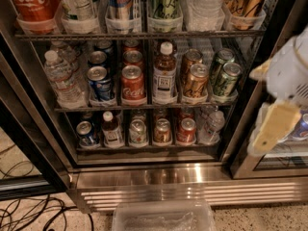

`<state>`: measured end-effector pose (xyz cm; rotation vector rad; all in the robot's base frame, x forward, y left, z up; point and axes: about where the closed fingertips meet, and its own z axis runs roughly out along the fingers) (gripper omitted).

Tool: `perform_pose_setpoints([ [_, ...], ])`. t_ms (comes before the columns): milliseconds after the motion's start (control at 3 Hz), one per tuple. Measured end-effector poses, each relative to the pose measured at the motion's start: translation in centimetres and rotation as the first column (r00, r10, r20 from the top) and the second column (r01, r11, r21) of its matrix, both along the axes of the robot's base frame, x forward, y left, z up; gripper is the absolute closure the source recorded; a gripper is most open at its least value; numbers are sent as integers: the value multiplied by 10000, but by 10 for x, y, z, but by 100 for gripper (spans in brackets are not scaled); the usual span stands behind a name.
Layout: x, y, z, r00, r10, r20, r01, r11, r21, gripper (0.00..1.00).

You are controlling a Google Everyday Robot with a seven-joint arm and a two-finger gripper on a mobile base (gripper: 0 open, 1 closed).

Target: Pick orange can from bottom shelf of fridge

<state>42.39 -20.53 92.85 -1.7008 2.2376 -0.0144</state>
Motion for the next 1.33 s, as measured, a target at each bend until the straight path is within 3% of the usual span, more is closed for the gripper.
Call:
perform_pose_setpoints([
  [333,-12,10,-70,9988,63,-477,-46,9993,361,0],
  [1000,-33,52,-179,9912,1139,-669,-1070,9894,984,0],
  [1333,-33,52,-179,9913,1138,-668,-1069,9894,986,0],
])
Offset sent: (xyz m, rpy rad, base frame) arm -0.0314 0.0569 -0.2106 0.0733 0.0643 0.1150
